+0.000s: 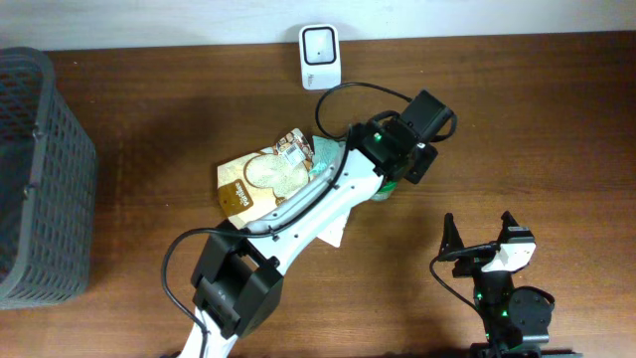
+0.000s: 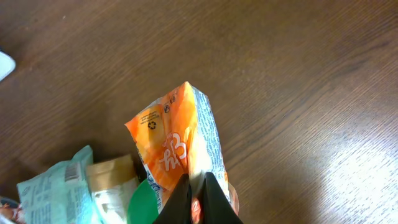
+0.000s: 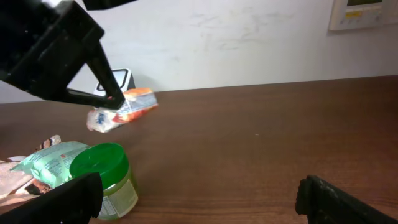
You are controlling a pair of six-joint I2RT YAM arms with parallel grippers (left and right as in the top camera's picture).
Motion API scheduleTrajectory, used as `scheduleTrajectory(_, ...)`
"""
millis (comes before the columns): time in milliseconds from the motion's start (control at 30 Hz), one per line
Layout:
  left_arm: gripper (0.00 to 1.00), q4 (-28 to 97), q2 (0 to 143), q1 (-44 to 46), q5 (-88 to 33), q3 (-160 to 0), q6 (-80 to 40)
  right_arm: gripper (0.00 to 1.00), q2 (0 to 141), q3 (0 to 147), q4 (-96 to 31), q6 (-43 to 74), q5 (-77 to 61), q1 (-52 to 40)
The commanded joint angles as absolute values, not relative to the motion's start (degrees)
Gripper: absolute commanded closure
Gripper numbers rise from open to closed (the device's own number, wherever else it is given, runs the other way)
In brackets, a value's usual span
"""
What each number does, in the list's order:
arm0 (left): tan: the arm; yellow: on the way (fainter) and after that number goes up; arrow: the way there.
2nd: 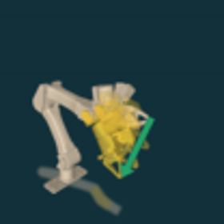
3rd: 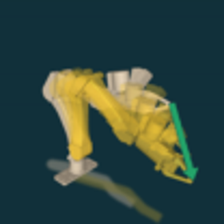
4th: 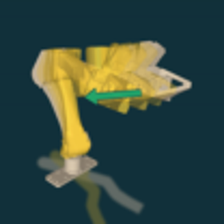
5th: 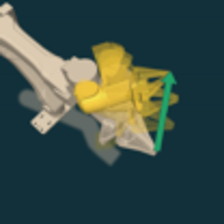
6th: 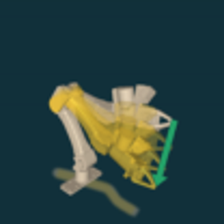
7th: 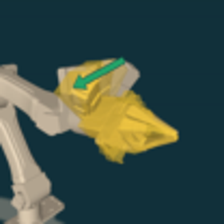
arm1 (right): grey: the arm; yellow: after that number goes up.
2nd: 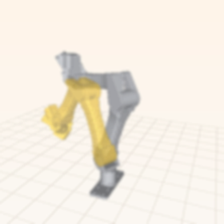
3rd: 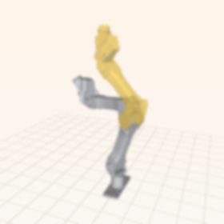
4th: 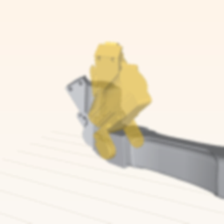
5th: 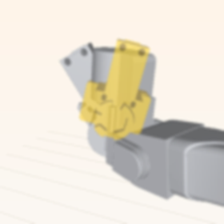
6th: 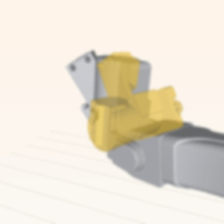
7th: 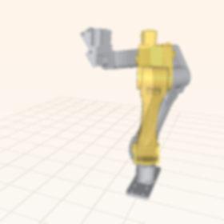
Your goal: Scan the item barcode
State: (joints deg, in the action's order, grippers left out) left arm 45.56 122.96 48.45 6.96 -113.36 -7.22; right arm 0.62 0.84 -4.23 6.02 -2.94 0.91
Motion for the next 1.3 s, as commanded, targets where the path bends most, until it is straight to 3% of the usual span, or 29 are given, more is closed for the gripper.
scheduleTrajectory(0, 0.92, 44.3, 127.7, 48.7, 7.3, -113.5, -6.5, 0.02, 0.2, 0.3, -4.1, 6.5, -3.2, 0.4)
scheduleTrajectory(500, 0.92, 39.7, 128.9, 48.9, 7.3, -113.5, -6.5, 0.02, 0.2, 0.3, -4.1, 6.5, -3.2, 0.4)
scheduleTrajectory(600, 0.75, 39.9, 128.9, 48.9, 7.3, -113.5, -6.5, 0.02, 0.2, 0.3, -4.1, 6.5, -3.2, 0.4)
scheduleTrajectory(700, 0.41, 40.1, 128.9, 49.0, 7.3, -113.5, -6.5, 0.01, 0.2, 0.3, -4.1, 6.5, -3.2, 0.4)
scheduleTrajectory(1000, 0.27, 47.4, 125.0, 46.1, 7.4, -117.3, -6.5, 0.02, 0.2, 0.3, -4.1, 6.5, -3.2, 0.4)
scheduleTrajectory(1133, 0.18, 53.8, 118.9, 40.6, 7.3, -119.5, -6.5, 0.02, 0.2, 0.3, -4.1, 6.5, -3.2, 0.4)
scheduleTrajectory(1267, 0.18, 59.9, 113.6, 33.5, 7.3, -119.5, -6.5, 0.02, 0.2, 0.3, -4.1, 6.5, -3.2, 0.4)
